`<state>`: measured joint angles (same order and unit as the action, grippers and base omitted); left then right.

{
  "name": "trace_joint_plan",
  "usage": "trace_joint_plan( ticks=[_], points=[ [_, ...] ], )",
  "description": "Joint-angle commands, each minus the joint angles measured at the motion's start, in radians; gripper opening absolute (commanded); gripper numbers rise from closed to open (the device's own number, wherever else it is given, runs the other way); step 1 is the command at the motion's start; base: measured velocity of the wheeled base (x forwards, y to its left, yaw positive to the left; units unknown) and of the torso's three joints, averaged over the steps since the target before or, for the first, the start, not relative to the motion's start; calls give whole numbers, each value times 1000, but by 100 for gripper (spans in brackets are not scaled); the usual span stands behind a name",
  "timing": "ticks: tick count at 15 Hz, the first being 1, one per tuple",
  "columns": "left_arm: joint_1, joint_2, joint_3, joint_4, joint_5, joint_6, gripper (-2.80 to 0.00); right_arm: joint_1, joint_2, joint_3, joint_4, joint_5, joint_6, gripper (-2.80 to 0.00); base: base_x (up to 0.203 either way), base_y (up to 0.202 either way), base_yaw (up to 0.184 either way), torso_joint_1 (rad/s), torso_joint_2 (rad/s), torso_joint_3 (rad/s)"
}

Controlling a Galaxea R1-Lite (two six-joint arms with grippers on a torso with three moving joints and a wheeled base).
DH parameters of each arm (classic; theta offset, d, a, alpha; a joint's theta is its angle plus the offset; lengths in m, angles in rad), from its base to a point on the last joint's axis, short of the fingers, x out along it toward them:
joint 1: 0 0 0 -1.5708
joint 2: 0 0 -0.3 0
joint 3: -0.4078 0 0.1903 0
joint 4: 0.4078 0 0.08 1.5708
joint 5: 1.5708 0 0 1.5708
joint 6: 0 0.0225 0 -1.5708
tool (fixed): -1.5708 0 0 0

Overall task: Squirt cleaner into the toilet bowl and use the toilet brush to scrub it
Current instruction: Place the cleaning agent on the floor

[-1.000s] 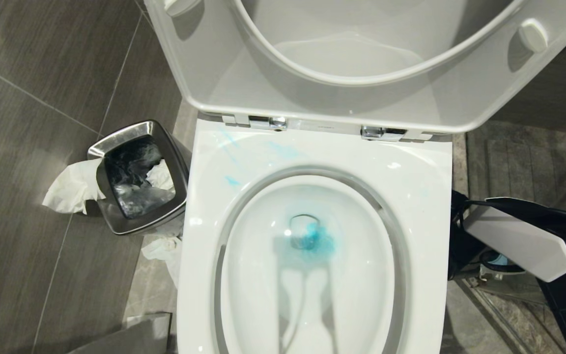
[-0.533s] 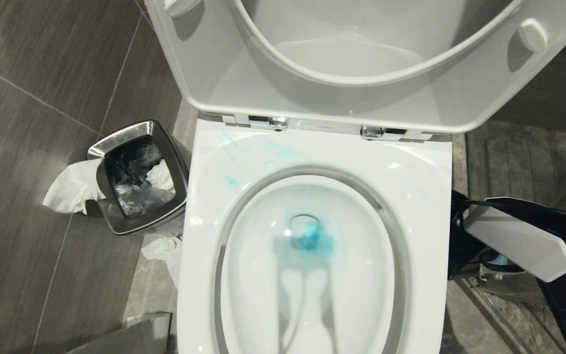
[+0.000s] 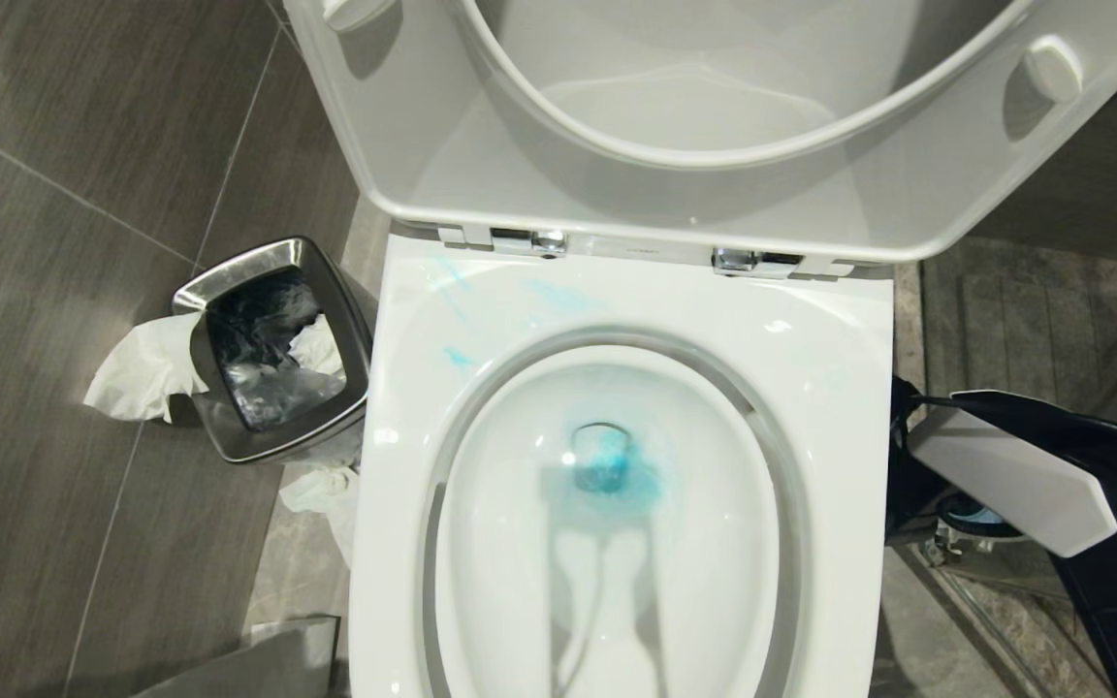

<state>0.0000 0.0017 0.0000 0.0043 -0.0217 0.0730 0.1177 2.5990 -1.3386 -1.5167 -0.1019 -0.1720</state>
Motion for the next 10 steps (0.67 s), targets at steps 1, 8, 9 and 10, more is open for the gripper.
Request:
trace_joint_plan(
  ticks=[1, 8, 9, 10],
  points=[
    [0, 0, 0, 0, -1, 1, -280, 0, 11, -11, -13, -1, -1, 0, 0, 0, 0, 0, 0, 0],
    [0, 0, 0, 0, 3, -5, -280, 1, -12, 17, -13, 0, -9, 0, 0, 0, 0, 0, 0, 0],
    [0, 0, 0, 0, 5, -5, -280, 2, -26, 39, -13, 1, -14, 0, 0, 0, 0, 0, 0, 0],
    [0, 0, 0, 0, 8, -7, -280, 2, -41, 63, -13, 3, -15, 0, 0, 0, 0, 0, 0, 0]
  ],
)
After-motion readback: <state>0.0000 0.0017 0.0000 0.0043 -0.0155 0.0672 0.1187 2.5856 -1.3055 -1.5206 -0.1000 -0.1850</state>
